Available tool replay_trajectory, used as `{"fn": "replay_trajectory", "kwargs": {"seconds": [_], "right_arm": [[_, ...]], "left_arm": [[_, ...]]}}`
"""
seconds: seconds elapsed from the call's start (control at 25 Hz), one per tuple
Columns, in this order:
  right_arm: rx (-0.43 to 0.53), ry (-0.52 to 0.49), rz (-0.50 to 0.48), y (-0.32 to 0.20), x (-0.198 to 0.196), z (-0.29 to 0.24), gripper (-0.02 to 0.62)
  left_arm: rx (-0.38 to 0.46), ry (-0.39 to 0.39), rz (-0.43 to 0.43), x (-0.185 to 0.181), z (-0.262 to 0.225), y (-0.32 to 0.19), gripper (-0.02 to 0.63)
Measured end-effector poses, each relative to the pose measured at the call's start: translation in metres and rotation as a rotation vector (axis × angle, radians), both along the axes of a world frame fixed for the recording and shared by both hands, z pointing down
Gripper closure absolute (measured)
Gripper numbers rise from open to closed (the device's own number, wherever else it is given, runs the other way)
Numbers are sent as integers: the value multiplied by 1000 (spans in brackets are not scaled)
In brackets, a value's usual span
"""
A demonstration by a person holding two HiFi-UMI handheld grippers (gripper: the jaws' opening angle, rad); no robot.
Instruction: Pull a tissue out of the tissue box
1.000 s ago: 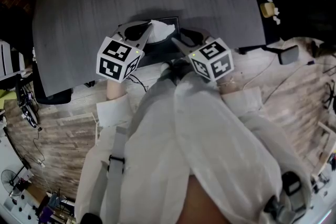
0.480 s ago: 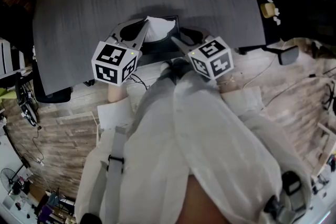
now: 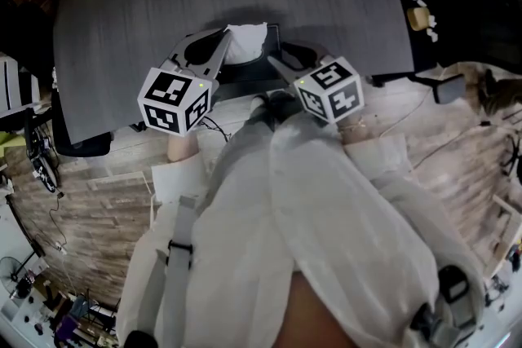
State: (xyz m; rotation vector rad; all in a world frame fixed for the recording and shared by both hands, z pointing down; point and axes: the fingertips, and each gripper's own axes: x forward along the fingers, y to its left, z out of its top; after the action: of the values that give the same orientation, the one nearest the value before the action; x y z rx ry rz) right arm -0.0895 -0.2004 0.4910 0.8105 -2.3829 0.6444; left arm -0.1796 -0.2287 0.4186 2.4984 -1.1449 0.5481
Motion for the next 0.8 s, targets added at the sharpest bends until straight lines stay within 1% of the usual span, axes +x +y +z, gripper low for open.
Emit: {"fn": "replay_trajectory", "kwargs": {"seconds": [0.36, 0.8], "right_arm": [[3, -2, -6, -1, 2, 1, 454], [1, -5, -11, 0, 1, 0, 454]], "left_arm": [[17, 20, -27, -2, -5, 1, 601], [27, 31, -28, -2, -11, -1, 601]]}}
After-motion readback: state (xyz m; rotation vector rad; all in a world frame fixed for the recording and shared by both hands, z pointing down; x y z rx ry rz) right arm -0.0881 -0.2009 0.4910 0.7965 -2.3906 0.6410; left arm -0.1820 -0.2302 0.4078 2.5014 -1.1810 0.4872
